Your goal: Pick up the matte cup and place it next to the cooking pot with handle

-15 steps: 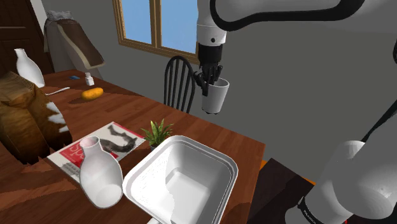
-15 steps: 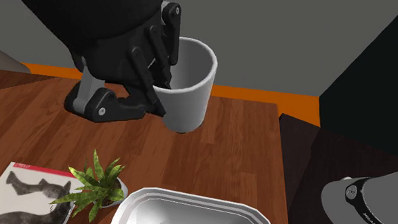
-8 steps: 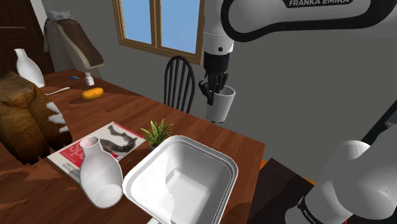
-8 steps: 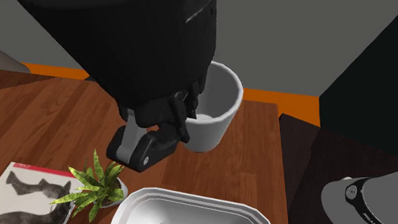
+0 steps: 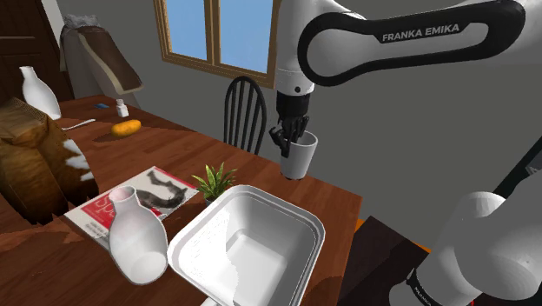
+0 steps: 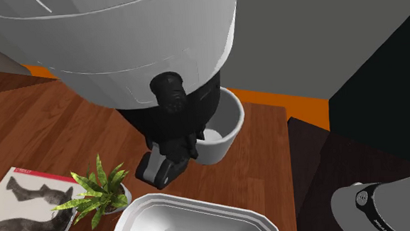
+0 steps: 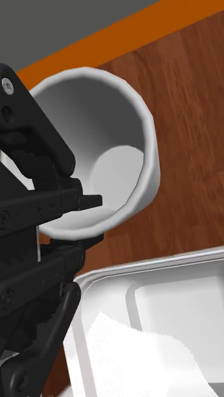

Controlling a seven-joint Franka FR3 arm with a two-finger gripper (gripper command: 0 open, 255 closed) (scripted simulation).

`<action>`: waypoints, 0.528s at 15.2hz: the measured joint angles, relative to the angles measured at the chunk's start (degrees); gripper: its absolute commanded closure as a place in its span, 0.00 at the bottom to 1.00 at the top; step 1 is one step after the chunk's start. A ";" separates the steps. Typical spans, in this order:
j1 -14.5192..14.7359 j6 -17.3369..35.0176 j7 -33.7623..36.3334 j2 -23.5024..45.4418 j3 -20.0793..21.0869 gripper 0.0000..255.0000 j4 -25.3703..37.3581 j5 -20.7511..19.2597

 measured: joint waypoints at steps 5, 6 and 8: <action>0.10 3.81 0.37 0.23 0.19 1.00 -3.60 -0.01; 0.11 4.56 0.45 0.40 0.23 1.00 -4.18 -0.03; 0.12 6.14 0.56 0.51 0.28 1.00 -5.66 -0.05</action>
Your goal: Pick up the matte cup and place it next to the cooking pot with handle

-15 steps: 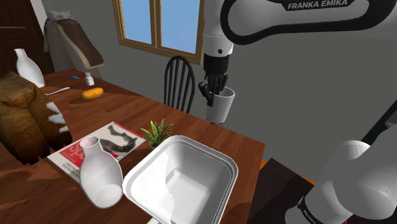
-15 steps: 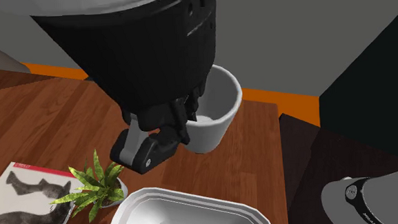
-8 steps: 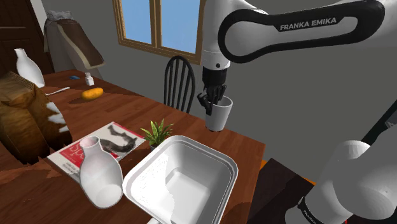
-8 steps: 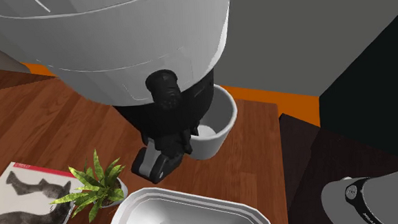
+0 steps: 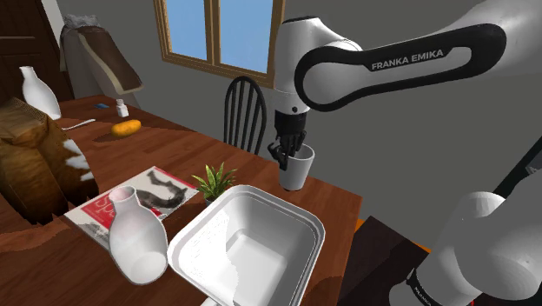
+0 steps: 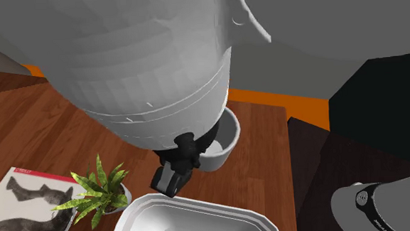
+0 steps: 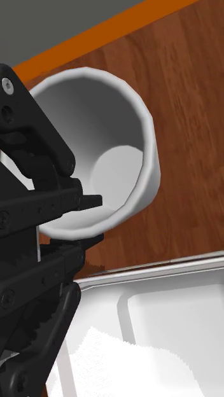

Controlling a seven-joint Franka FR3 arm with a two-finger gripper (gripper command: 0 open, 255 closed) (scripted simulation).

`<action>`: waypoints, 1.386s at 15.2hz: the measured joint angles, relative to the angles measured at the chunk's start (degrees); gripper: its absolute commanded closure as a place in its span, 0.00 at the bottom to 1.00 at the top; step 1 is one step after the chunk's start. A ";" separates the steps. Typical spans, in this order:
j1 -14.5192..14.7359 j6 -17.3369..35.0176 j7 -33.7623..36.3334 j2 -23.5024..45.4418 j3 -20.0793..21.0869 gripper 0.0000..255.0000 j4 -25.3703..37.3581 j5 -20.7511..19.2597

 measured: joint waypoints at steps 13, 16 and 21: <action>-0.07 10.11 1.02 3.04 0.42 1.00 -7.16 -0.67; -0.11 12.58 1.39 4.14 0.55 1.00 -8.56 -0.94; -0.21 16.83 2.04 6.12 0.74 1.00 -10.90 -1.53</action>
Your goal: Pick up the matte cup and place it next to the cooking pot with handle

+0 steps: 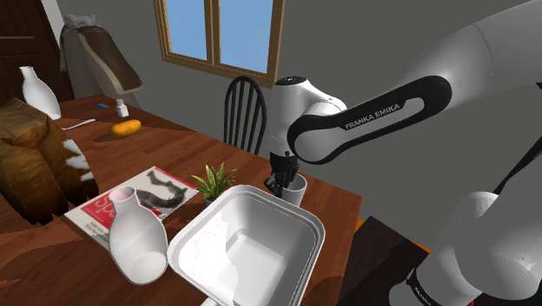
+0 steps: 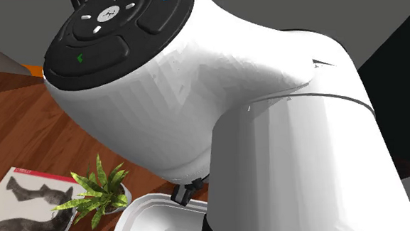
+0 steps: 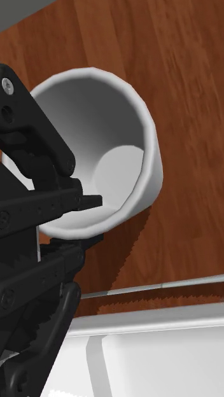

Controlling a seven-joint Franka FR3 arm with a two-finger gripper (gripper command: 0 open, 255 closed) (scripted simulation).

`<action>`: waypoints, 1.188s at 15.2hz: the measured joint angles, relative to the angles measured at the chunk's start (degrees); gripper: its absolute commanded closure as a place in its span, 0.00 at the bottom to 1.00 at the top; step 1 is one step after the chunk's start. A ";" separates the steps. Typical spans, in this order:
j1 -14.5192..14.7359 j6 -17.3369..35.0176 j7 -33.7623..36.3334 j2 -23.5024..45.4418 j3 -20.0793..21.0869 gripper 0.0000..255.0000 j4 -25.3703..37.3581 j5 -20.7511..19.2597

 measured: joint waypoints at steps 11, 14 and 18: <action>-0.27 1.34 0.14 0.39 -0.29 0.00 -0.50 -0.29; -0.26 1.34 0.14 0.37 -0.31 0.00 -0.51 -0.28; 0.40 -4.36 -0.08 -2.04 0.07 0.00 2.53 0.66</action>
